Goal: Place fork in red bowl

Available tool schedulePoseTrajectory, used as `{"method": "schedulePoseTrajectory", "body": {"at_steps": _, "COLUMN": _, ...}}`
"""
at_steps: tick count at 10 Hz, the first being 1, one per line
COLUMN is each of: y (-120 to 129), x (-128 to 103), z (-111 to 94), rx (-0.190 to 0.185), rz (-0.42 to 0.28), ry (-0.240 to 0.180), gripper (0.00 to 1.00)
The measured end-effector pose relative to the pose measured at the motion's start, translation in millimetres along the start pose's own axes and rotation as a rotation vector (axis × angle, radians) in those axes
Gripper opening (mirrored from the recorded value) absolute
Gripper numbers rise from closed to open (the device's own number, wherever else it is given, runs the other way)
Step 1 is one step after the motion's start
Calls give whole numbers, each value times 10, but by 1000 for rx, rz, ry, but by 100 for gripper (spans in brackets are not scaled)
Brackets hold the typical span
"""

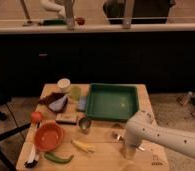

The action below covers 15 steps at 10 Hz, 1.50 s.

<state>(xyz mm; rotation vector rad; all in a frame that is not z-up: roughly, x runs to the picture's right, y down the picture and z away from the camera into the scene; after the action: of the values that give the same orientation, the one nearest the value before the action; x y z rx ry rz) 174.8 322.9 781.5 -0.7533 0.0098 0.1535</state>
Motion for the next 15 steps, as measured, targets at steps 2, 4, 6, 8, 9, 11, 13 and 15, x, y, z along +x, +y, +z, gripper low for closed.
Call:
{"method": "schedulePoseTrajectory", "body": {"at_steps": 2, "y": -9, "x": -9, "z": -21, "rx": 0, "rz": -1, "ry": -1, "gripper": 25}}
{"method": "schedulePoseTrajectory", "body": {"at_steps": 4, "y": -40, "x": -30, "z": -78, "rx": 3, "rz": -2, "ry": -4, "gripper": 6}}
{"method": "schedulePoseTrajectory", "body": {"at_steps": 6, "y": 30, "x": -11, "z": -68, "rx": -9, "rz": -5, "ry": 1, "gripper": 0}}
{"method": "schedulePoseTrajectory", "body": {"at_steps": 8, "y": 17, "x": -9, "z": -56, "rx": -8, "rz": -7, "ry": 1, "gripper": 0}}
{"method": "schedulePoseTrajectory", "body": {"at_steps": 9, "y": 19, "x": -8, "z": -42, "rx": -10, "rz": -6, "ry": -2, "gripper": 0}}
{"method": "schedulePoseTrajectory", "body": {"at_steps": 11, "y": 15, "x": -13, "z": -68, "rx": -10, "rz": -9, "ry": -1, "gripper": 0}}
{"method": "schedulePoseTrajectory", "body": {"at_steps": 13, "y": 15, "x": -7, "z": -73, "rx": -9, "rz": -13, "ry": -2, "gripper": 0}}
{"method": "schedulePoseTrajectory", "body": {"at_steps": 15, "y": 2, "x": -15, "z": -82, "rx": -1, "rz": -23, "ry": -11, "gripper": 0}}
